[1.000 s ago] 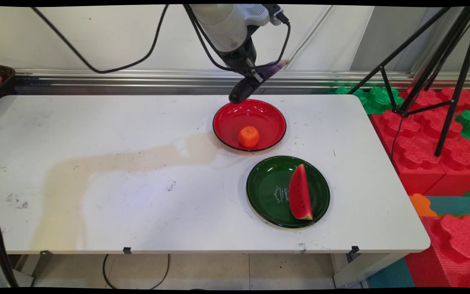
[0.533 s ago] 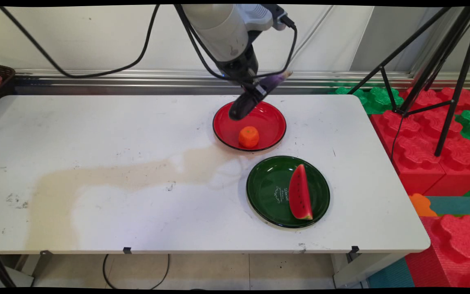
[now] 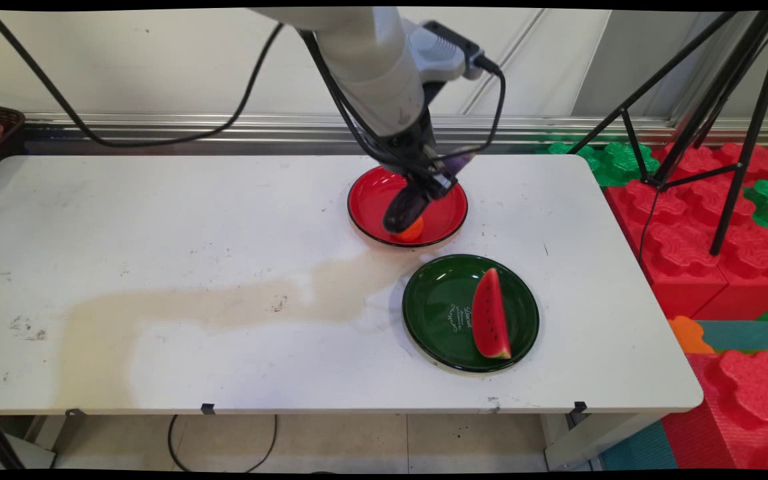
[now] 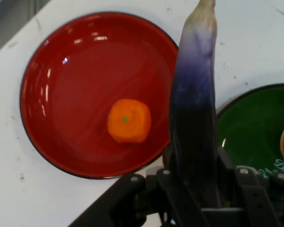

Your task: Place the picked object on the green plate

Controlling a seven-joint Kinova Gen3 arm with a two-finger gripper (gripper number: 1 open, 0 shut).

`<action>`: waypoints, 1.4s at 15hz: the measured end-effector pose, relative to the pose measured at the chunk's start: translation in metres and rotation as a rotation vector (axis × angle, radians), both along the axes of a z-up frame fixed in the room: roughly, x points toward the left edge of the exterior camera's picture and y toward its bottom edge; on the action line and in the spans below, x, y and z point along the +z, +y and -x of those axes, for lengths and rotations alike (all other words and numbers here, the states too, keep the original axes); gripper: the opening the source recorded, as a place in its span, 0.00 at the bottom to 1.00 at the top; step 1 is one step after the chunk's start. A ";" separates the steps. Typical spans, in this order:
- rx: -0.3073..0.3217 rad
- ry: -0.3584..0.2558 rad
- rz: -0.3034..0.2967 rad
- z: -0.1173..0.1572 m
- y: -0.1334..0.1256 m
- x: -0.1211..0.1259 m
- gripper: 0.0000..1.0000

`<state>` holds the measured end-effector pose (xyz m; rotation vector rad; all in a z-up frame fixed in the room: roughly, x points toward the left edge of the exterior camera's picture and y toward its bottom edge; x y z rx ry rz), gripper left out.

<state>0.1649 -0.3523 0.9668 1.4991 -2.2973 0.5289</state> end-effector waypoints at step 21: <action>-0.008 -0.026 -0.163 0.057 -0.004 -0.114 1.00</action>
